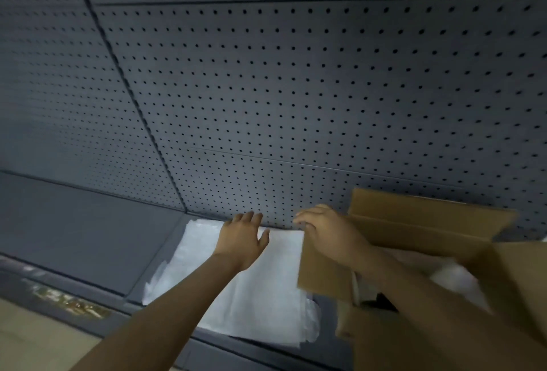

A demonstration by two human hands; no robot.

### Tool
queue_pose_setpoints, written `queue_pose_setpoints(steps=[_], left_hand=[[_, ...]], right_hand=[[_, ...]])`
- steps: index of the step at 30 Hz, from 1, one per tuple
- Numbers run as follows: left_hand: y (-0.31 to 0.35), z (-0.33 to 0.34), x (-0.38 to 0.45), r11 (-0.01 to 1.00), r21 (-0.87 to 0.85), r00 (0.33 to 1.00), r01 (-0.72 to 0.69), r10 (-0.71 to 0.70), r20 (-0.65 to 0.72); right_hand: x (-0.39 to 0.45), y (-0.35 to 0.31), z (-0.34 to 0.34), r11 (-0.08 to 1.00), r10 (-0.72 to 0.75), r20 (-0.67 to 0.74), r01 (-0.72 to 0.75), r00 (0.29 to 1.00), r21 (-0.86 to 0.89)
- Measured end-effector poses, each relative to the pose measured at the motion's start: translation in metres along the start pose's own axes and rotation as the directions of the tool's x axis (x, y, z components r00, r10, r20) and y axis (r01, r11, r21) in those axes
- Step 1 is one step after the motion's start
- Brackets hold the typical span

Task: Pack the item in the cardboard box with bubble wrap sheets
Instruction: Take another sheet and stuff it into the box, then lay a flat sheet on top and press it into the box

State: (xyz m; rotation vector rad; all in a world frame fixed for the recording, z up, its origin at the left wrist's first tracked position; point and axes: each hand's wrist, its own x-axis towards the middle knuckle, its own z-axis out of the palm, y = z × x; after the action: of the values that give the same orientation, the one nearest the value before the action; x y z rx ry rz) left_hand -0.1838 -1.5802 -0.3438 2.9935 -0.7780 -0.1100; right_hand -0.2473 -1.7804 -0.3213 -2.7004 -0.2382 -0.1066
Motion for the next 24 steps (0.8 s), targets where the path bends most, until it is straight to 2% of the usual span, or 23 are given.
queue_pose_setpoints(steps=[4, 7, 10, 12, 15, 18, 20, 24], left_hand=[[-0.079, 0.015, -0.002, 1.000, 0.019, 0.997, -0.018, 0.017, 0.070], [-0.127, 0.034, -0.006, 0.999, 0.006, 0.987, -0.038, 0.037, 0.155], [-0.156, 0.062, -0.012, 0.996, -0.005, 0.964, -0.088, 0.086, 0.250], [-0.167, 0.084, -0.017, 0.994, -0.016, 0.941, -0.111, 0.110, 0.320], [-0.178, 0.116, -0.020, 0.990, -0.029, 0.905, -0.136, 0.137, 0.404], [-0.182, 0.137, -0.026, 0.989, -0.055, 0.891, -0.136, 0.146, 0.429], [-0.186, 0.143, -0.028, 0.988, -0.084, 0.902, -0.129, 0.152, 0.403], [-0.193, 0.149, -0.024, 0.981, -0.128, 0.917, -0.146, 0.183, 0.356]], right_hand=[[0.035, -0.053, 0.058, 0.990, 0.095, -0.047, -0.089, 0.994, 0.108], [0.042, -0.086, 0.103, 0.974, 0.162, 0.026, -0.164, 0.986, 0.156], [0.036, -0.097, 0.150, 0.929, 0.315, 0.082, -0.325, 0.945, 0.174], [0.029, -0.096, 0.177, 0.868, 0.460, 0.136, -0.477, 0.877, 0.139], [0.014, -0.080, 0.199, 0.682, 0.718, 0.157, -0.730, 0.678, 0.031], [-0.006, -0.052, 0.210, 0.501, 0.856, 0.123, -0.865, 0.501, 0.038], [-0.017, -0.039, 0.216, 0.443, 0.887, 0.118, -0.895, 0.447, 0.061], [-0.022, -0.032, 0.214, 0.415, 0.898, 0.082, -0.895, 0.431, 0.161]])
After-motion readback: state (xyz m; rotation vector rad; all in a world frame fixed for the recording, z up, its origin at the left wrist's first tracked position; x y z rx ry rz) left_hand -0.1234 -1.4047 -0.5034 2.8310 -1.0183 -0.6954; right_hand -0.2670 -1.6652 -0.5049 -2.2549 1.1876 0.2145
